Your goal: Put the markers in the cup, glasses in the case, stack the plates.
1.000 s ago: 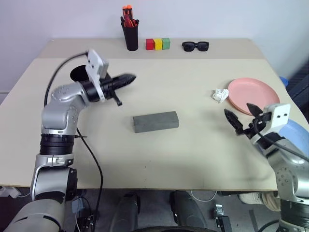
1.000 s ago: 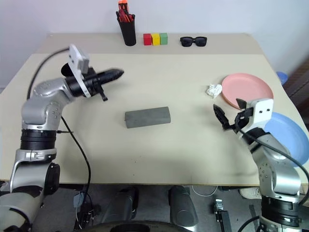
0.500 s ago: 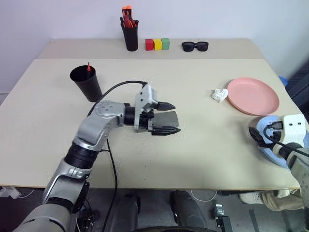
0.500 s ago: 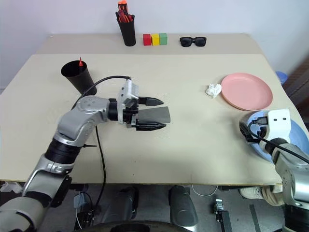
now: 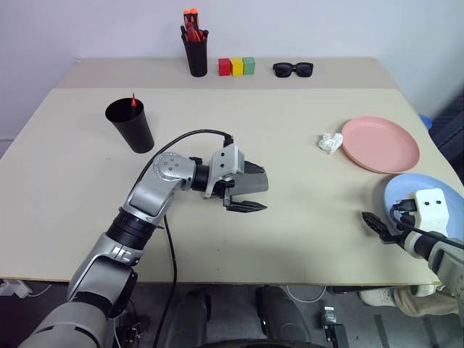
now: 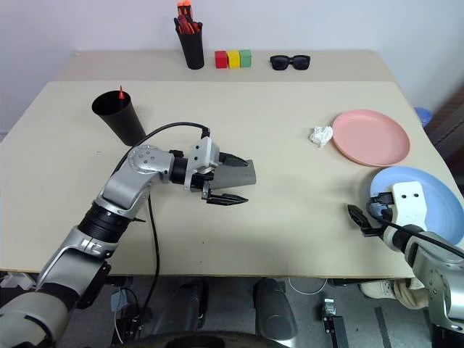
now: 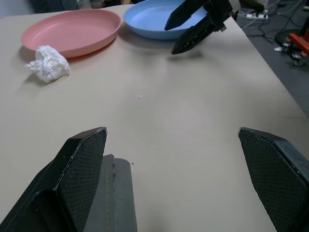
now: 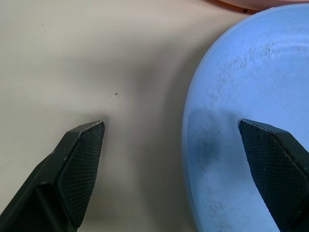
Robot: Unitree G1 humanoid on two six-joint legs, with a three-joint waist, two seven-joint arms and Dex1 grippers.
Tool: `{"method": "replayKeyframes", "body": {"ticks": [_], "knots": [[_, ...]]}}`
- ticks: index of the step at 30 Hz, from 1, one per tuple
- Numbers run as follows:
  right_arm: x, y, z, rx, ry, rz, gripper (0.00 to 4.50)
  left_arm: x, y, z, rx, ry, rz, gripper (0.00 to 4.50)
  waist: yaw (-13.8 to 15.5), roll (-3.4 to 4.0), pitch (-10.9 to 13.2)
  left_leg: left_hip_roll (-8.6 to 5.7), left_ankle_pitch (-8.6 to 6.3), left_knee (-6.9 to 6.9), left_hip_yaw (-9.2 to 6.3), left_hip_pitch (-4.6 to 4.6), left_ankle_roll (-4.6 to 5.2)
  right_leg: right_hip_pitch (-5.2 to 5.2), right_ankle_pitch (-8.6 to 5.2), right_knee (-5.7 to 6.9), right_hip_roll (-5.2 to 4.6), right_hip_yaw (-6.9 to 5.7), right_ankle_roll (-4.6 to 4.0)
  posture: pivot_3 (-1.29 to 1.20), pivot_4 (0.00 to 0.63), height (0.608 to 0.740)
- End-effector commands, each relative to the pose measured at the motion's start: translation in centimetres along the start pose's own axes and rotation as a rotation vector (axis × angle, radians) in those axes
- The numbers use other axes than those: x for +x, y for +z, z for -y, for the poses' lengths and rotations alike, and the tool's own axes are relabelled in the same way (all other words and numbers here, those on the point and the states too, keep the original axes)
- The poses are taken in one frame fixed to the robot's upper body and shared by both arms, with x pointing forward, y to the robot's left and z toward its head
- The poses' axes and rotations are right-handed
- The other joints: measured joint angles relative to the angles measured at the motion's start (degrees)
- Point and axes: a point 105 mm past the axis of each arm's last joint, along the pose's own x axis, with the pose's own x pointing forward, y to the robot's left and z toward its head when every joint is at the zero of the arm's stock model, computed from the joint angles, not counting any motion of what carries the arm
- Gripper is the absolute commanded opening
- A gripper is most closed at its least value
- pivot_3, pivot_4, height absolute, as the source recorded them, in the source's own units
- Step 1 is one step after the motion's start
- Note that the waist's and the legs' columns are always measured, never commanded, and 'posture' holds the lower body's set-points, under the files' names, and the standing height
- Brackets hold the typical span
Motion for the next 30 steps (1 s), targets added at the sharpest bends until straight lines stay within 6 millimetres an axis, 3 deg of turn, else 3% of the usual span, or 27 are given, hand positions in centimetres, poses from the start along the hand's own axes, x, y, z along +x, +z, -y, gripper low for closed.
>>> {"method": "replayKeyframes", "body": {"ticks": [1,8,9,13,18,21,26,30], "knots": [[0.1,-0.3,0.3,0.008,-0.025,0.001,3.74,-0.1,0.9,0.0,0.042,-0.012,0.012,4.5,0.01,0.0,0.0,0.0,0.0,0.0,0.0,0.0,0.0,0.0,0.0,0.0,0.0,0.0,0.0,0.0,0.15,0.74],[0.7,-1.2,0.1,-0.014,-0.04,-0.023,0.24,-0.4,0.6,0.3,0.03,-0.024,0.008,4.5,-0.18,-0.07,-0.04,0.0,0.0,0.01,0.0,0.02,0.0,0.02,0.0,0.0,0.0,0.0,0.0,0.0,0.15,0.74],[0.8,-1.2,0.2,-0.026,-0.05,-0.022,0.08,-0.5,0.6,0.4,0.029,-0.025,0.008,4.5,-0.21,-0.18,-0.11,0.0,0.0,0.02,0.0,0.04,0.0,0.05,0.0,0.0,0.0,0.0,0.0,0.0,0.15,0.74],[1.0,-0.2,1.4,-0.104,-0.144,0.017,0.08,-0.6,0.5,0.3,0.022,-0.014,0.008,4.5,-0.04,-0.25,-0.12,0.0,0.0,0.06,0.0,0.06,0.0,0.1,0.0,-0.02,0.0,0.0,0.0,0.0,0.15,0.74],[0.6,4.4,5.3,-0.31,-0.431,0.145,0.08,-0.7,0.3,-0.1,0.02,0.019,0.011,4.5,-0.03,-0.19,-0.09,0.0,0.0,0.04,0.01,0.03,0.0,0.05,0.0,-0.04,-0.01,0.0,0.0,0.0,0.15,0.74],[0.7,6.0,6.3,-0.353,-0.504,0.179,0.08,-0.6,0.3,-0.2,0.02,0.03,0.013,4.5,-0.12,-0.18,-0.08,0.0,0.0,0.0,0.01,0.01,0.0,-0.02,0.0,-0.02,-0.01,0.01,0.0,0.0,0.15,0.74],[2.5,8.6,5.9,-0.386,-0.468,0.271,0.08,-0.8,0.2,-0.3,0.022,0.052,0.009,4.5,-0.22,-0.17,-0.09,0.0,0.0,-0.02,0.01,0.02,0.0,0.0,0.0,-0.01,-0.01,0.0,0.0,0.0,0.15,0.74],[6.9,11.4,3.9,-0.467,-0.329,0.342,0.08,-1.1,0.3,-0.5,0.017,0.099,0.009,4.5,-0.85,-0.11,-0.04,0.0,0.01,0.01,0.09,0.05,0.01,0.01,0.02,-0.01,-0.02,0.05,0.0,0.0,0.15,0.74]]}}
